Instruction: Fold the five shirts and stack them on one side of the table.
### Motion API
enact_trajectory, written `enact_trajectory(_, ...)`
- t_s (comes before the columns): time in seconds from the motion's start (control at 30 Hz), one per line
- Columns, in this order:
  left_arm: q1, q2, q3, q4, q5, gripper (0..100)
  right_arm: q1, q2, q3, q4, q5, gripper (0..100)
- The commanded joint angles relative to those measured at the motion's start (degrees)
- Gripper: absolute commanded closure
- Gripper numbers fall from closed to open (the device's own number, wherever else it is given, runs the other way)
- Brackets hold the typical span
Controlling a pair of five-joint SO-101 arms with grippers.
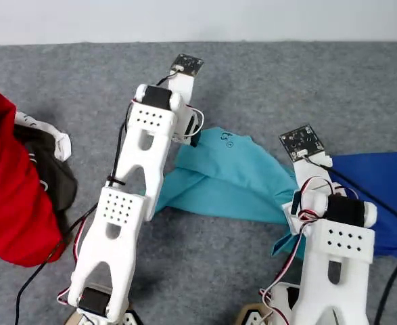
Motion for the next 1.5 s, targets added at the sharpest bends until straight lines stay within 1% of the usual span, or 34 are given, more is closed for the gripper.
enact_trajectory(0.0,0.09,2.99,-8.31,0.18,0.62,79,0.22,0.13,-0.26,-0.75,0.62,98.8)
enact_trajectory(0.1,0.09,6.15,-10.77,-0.09,0.62,79,0.22,0.13,-0.26,-0.75,0.62,98.8)
enact_trajectory(0.3,2.37,10.55,-11.47,-5.01,0.62,80,0.22,0.13,-0.26,-0.75,0.62,98.8)
enact_trajectory(0.47,4.66,11.08,-11.56,-7.56,0.44,93,0.22,0.13,-0.26,-0.75,0.62,98.8)
enact_trajectory(0.57,4.84,11.08,-11.56,-8.62,0.44,99,0.22,0.13,-0.18,-0.75,0.62,98.8)
enact_trajectory(0.73,4.57,10.90,-11.82,-8.35,0.26,99,0.22,0.13,-0.18,-0.75,0.62,98.8)
enact_trajectory(0.83,3.87,10.37,-17.36,-5.63,0.26,99,0.22,0.13,-0.18,-0.75,0.62,98.8)
enact_trajectory(1.07,0.00,-5.98,-16.48,1.14,0.18,99,0.48,0.13,-0.18,-1.54,0.35,98.8)
enact_trajectory(1.2,-2.37,-15.38,-16.22,1.23,0.26,99,0.57,-0.31,-0.70,-5.85,-0.18,98.8)
enact_trajectory(1.33,-2.73,-22.15,-16.04,1.23,0.26,99,0.40,0.04,-4.13,-12.97,-6.51,98.9)
enact_trajectory(1.47,-2.81,-26.90,-14.20,1.23,0.26,99,0.13,0.13,-10.81,-20.79,-11.87,98.9)
